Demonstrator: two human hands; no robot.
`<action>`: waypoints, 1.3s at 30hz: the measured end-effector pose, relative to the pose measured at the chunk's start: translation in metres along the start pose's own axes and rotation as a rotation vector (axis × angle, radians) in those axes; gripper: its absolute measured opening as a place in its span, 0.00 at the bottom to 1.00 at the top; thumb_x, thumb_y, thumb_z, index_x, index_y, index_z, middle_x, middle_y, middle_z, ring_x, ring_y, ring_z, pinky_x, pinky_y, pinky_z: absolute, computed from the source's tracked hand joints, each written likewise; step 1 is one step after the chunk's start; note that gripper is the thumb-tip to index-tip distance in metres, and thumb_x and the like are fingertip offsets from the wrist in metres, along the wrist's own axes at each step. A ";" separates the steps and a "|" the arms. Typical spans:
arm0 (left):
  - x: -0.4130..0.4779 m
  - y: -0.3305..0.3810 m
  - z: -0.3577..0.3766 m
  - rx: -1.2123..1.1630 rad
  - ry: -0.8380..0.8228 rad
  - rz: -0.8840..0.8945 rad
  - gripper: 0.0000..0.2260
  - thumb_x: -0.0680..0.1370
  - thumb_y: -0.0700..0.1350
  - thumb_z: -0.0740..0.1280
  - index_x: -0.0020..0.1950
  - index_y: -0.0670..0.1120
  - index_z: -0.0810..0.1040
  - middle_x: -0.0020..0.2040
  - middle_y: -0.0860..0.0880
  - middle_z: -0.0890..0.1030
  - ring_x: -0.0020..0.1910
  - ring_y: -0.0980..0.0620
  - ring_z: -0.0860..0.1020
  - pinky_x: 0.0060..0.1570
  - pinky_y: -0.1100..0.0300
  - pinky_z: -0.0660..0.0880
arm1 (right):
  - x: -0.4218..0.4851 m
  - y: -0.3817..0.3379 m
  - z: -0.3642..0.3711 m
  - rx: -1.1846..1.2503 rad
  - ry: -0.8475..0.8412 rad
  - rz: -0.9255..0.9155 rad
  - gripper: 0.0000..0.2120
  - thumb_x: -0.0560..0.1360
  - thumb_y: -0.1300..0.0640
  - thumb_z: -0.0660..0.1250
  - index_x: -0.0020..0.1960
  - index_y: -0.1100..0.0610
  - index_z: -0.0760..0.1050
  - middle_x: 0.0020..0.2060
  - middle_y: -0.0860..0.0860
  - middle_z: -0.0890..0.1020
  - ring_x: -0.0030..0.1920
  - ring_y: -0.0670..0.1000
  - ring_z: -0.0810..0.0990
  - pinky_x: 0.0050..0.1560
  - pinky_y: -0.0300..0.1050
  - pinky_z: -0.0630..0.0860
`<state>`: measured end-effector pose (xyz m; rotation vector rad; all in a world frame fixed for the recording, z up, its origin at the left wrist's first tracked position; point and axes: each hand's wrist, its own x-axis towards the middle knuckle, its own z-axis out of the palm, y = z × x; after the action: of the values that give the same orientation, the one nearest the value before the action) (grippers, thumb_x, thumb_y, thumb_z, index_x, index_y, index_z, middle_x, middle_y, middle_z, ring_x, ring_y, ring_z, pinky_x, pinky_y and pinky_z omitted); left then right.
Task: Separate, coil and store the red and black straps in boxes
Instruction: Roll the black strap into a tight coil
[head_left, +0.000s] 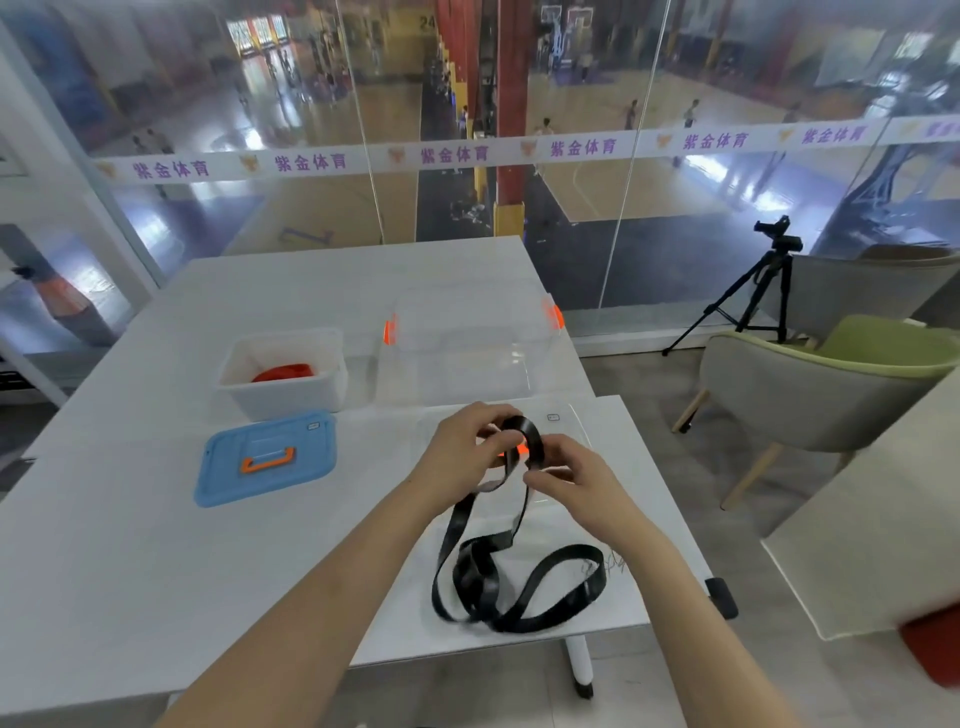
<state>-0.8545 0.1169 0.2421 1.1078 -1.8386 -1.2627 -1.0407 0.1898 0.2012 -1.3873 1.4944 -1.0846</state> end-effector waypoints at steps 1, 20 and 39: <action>0.001 0.004 0.000 -0.052 0.009 -0.010 0.12 0.80 0.41 0.69 0.52 0.59 0.85 0.55 0.50 0.82 0.54 0.48 0.83 0.53 0.53 0.85 | 0.001 -0.002 0.002 -0.005 0.000 0.000 0.11 0.79 0.58 0.74 0.58 0.47 0.81 0.50 0.40 0.86 0.55 0.44 0.85 0.63 0.49 0.79; -0.013 0.037 -0.052 -0.262 0.242 0.012 0.10 0.80 0.39 0.71 0.58 0.52 0.86 0.54 0.46 0.87 0.54 0.46 0.86 0.52 0.51 0.85 | 0.003 -0.046 0.063 0.294 0.272 -0.111 0.16 0.79 0.65 0.73 0.61 0.48 0.77 0.55 0.50 0.88 0.56 0.48 0.87 0.59 0.46 0.82; -0.023 0.057 -0.059 -0.603 0.356 0.035 0.08 0.84 0.38 0.67 0.61 0.45 0.83 0.61 0.41 0.81 0.58 0.45 0.84 0.55 0.47 0.85 | 0.016 -0.051 0.080 0.476 0.139 -0.102 0.10 0.77 0.67 0.75 0.51 0.55 0.77 0.53 0.57 0.89 0.58 0.60 0.87 0.63 0.69 0.80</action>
<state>-0.8102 0.1245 0.3142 0.8810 -1.1023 -1.3667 -0.9503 0.1670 0.2248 -1.0760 1.1627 -1.5113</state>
